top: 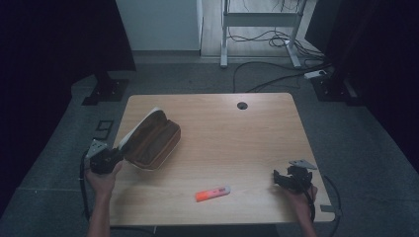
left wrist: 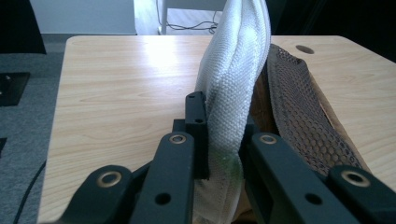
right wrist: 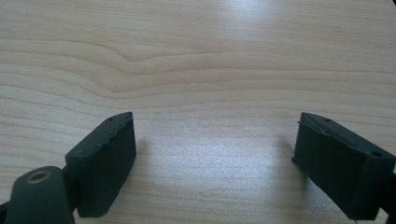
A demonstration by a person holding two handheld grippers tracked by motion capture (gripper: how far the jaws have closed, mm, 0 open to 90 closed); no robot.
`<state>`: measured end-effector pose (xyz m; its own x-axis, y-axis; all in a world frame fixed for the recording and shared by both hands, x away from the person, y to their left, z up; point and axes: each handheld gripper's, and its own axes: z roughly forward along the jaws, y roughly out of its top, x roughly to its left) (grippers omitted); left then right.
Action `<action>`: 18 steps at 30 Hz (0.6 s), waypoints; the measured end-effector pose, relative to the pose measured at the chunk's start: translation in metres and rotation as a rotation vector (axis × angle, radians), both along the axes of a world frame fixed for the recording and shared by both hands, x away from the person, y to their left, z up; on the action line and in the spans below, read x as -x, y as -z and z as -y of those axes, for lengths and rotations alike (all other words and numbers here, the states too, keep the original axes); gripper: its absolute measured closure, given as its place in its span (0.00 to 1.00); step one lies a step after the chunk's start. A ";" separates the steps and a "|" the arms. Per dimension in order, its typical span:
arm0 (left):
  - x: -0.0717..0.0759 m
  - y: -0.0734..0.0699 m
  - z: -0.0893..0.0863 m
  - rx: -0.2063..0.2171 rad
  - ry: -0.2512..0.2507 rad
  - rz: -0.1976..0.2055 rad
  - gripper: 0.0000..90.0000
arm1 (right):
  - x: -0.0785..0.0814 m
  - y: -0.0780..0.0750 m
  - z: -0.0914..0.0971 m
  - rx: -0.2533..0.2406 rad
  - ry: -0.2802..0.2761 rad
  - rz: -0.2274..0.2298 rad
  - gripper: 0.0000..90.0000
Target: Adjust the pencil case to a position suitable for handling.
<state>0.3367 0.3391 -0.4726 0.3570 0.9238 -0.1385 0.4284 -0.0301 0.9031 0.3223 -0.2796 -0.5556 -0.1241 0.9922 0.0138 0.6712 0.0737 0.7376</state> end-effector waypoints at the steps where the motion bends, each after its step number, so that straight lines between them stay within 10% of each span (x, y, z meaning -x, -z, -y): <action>1: 0.002 0.000 0.001 -0.001 0.004 0.001 0.93 | 0.000 0.000 0.000 0.000 0.000 0.000 0.14; 18: 0.013 0.000 0.019 0.003 0.064 0.007 0.93 | 0.000 0.000 0.000 0.000 0.000 0.000 0.14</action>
